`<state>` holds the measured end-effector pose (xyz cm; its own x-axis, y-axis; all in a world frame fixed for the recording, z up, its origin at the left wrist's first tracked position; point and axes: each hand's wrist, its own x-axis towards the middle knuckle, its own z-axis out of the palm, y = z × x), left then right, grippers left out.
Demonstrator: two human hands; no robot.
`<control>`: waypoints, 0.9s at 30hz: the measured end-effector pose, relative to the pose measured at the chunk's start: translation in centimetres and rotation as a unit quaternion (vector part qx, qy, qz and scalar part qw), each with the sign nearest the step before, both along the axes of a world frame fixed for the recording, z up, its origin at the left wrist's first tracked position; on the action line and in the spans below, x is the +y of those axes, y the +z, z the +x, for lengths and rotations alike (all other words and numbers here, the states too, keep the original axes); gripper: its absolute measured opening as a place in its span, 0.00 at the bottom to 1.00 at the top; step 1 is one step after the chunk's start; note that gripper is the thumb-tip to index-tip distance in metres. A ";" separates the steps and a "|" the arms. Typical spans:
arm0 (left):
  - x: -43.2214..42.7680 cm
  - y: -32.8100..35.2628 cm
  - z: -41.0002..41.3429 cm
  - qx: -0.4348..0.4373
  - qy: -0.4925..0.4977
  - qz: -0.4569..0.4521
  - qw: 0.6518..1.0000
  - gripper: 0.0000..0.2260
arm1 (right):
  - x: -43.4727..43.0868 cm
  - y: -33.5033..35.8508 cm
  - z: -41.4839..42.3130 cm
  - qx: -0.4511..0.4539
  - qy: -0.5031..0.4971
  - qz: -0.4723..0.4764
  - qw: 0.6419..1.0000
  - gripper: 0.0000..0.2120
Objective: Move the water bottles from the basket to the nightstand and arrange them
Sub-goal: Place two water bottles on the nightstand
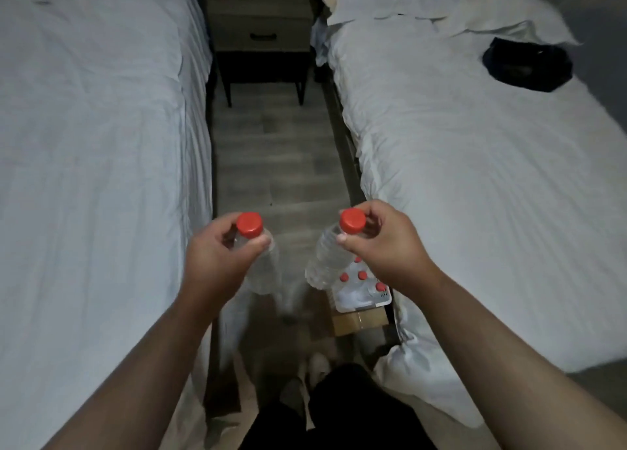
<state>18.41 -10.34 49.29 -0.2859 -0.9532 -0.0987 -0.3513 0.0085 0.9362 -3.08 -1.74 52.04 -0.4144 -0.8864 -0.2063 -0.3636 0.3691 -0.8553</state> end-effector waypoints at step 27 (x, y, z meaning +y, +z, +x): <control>-30.0 6.5 -8.0 -0.011 0.048 -0.059 0.997 0.05 | -33.6 4.9 -9.8 0.047 0.098 -0.093 0.990 0.13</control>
<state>10.39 -40.39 55.77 -0.1909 -0.9816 0.0103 -0.3766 0.0829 0.9227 -12.89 -35.34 56.93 -0.2409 -0.9706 -0.0010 -0.4932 0.1233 -0.8612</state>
